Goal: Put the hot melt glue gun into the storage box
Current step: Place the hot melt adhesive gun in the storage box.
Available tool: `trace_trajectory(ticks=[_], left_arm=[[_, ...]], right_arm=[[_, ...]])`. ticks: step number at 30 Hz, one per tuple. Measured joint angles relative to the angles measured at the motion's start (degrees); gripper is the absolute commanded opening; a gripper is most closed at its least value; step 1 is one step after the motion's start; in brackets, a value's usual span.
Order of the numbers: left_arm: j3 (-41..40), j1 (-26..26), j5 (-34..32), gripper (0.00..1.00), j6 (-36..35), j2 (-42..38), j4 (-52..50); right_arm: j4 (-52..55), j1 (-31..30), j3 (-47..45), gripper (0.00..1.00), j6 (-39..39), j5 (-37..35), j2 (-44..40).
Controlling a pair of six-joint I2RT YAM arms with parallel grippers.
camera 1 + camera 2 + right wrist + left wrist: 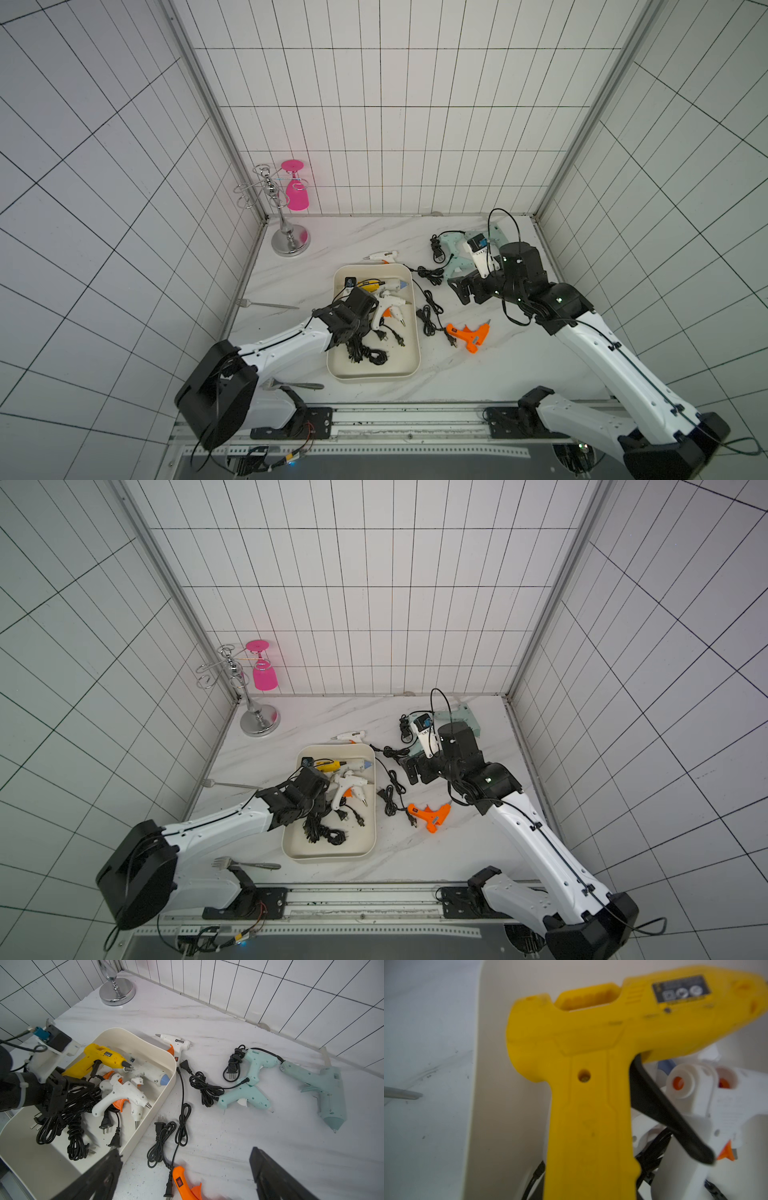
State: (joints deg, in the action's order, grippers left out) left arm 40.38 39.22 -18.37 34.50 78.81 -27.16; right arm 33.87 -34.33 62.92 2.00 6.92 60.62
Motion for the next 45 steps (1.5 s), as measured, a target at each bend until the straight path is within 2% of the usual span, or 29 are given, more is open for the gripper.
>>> trace_trajectory(ticks=[4, 5, 6, 7, 9, 10, 11, 12, 15, 19, 23, 26, 28, 32, 36, 39, 42, 45], left_arm=[[1.88, -0.44, 3.26, 0.02, 4.37, 5.40, -1.25], [2.43, -0.66, 3.52, 0.05, 5.49, 5.92, -1.79], [2.82, -0.72, 3.72, 0.12, 6.32, 6.25, -2.29], [3.19, -0.79, 3.89, 0.28, 7.23, 6.49, -2.80], [3.72, -0.83, 3.96, 0.66, 8.61, 6.69, -3.78], [3.82, -0.81, 3.82, 0.88, 9.46, 6.67, -4.92], [3.82, -0.90, 3.67, 0.95, 10.16, 6.38, -6.23], [3.82, -1.03, 3.61, 0.98, 10.80, 5.97, -7.50], [3.76, -0.59, 4.09, 0.98, 12.09, 3.06, -9.90], [4.09, 1.01, 2.64, 0.98, 12.50, -5.60, -13.33], [6.73, 4.46, 1.46, 0.99, 8.79, -13.00, -13.86], [9.79, 6.97, 1.20, 0.99, 4.68, -13.66, -12.37], [12.13, 8.15, 1.70, 0.99, 1.46, -11.80, -10.64], [17.27, 9.18, 4.70, 0.98, -4.17, -2.95, -5.92], [23.61, 9.20, 7.67, 0.97, -6.75, 9.01, -2.99], [25.05, 8.90, 9.53, 0.97, -7.80, 14.93, -0.39], [24.33, 8.04, 11.21, 0.96, -8.33, 17.79, 1.44], [21.99, 6.86, 13.22, 0.95, -8.44, 17.16, 5.51]], right_arm=[[-0.20, 0.24, -2.19, 0.99, -0.74, 0.33, 0.07], [-0.22, 0.24, -2.49, 0.99, -0.90, 0.33, 0.07], [-0.22, 0.24, -2.75, 0.99, -1.03, 0.33, 0.07], [-0.26, 0.24, -2.99, 0.99, -1.18, 0.31, 0.07], [-0.52, 0.26, -3.54, 0.99, -1.40, -0.02, 0.02], [-0.57, 0.28, -3.89, 0.99, -1.46, -0.44, 0.00], [-0.61, 0.42, -4.22, 0.99, -1.62, -0.83, 0.00], [-0.61, 0.74, -4.52, 0.99, -1.77, -1.20, 0.00], [-0.52, 2.95, -5.60, 0.99, -3.32, -2.12, 0.04], [0.79, 7.89, -5.99, 0.99, -7.19, -2.82, 1.90], [2.91, 11.02, -6.73, 0.96, -12.81, -3.39, 5.81], [5.40, 12.11, -7.45, 0.93, -17.31, -3.87, 8.79], [7.41, 12.35, -8.07, 0.93, -20.61, -4.50, 10.16], [10.29, 12.61, -10.93, 0.90, -27.28, -4.90, 10.60], [11.23, 12.61, -14.03, 0.85, -33.59, -5.95, 9.73], [11.69, 12.61, -14.93, 0.83, -37.00, -7.04, 9.64], [11.89, 12.61, -14.93, 0.81, -39.71, -8.28, 10.95], [11.87, 12.61, -14.93, 0.81, -42.07, -8.85, 14.91]])
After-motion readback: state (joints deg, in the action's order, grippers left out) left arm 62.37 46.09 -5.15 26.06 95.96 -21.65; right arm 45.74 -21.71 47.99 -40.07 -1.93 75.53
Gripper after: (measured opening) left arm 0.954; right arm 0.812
